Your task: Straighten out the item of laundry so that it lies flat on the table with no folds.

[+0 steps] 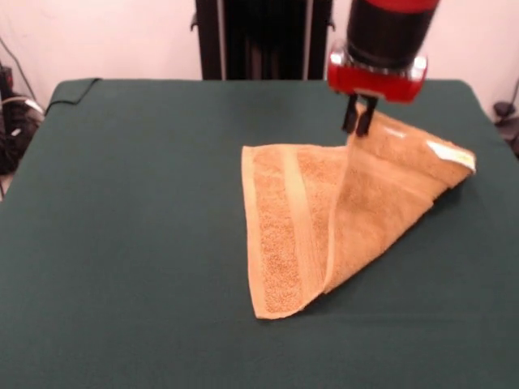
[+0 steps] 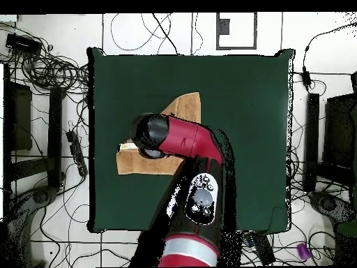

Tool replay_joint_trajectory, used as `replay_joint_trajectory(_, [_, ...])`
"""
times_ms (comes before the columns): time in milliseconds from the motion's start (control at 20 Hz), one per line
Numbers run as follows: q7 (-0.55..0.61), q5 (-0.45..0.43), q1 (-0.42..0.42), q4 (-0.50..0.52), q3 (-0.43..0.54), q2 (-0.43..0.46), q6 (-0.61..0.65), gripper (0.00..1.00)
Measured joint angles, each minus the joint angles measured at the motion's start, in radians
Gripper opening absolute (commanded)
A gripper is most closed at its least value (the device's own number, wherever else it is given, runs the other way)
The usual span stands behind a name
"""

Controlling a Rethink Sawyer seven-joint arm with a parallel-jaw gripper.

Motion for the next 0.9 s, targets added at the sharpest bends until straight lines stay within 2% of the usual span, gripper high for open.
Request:
replay_joint_trajectory(300, [0.0,0.011,-0.039,-0.049,0.0,-0.047,0.047,0.0])
replay_joint_trajectory(550, [0.0,0.013,-0.033,-0.135,0.0,0.001,-0.007,0.0])
replay_joint_trajectory(900, [0.0,0.028,0.0,-0.255,0.0,0.118,-0.05,0.0])
